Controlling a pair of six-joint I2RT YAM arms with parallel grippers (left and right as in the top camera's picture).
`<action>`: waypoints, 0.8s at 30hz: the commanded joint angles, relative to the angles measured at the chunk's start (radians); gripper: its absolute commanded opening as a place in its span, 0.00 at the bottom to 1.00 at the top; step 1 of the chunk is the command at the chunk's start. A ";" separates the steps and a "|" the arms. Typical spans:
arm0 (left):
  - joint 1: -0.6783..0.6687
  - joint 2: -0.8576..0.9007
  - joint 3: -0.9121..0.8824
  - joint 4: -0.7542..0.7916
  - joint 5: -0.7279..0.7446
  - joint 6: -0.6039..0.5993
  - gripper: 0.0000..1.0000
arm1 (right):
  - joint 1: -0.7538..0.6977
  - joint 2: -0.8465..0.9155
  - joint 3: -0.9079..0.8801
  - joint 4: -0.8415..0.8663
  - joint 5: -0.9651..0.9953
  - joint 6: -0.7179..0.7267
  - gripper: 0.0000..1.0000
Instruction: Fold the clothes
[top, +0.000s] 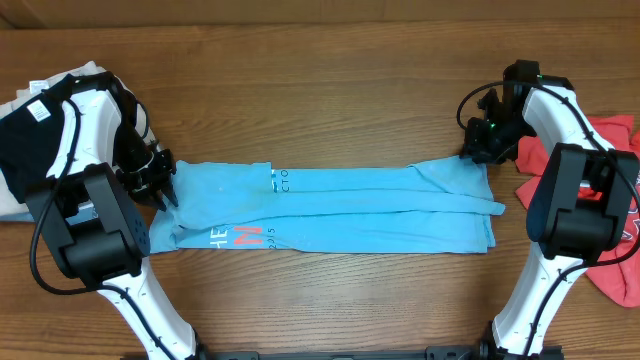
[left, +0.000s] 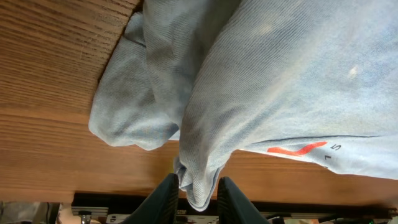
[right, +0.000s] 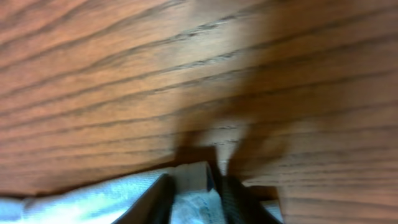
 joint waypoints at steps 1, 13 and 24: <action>0.002 -0.037 -0.006 0.000 -0.003 0.007 0.25 | -0.002 -0.006 -0.003 0.002 0.037 0.006 0.15; 0.002 -0.037 -0.006 -0.002 -0.003 0.007 0.25 | -0.021 -0.005 -0.003 0.031 0.261 0.254 0.04; 0.002 -0.037 -0.006 -0.001 -0.003 0.007 0.25 | -0.024 -0.005 -0.003 0.034 0.230 0.241 0.07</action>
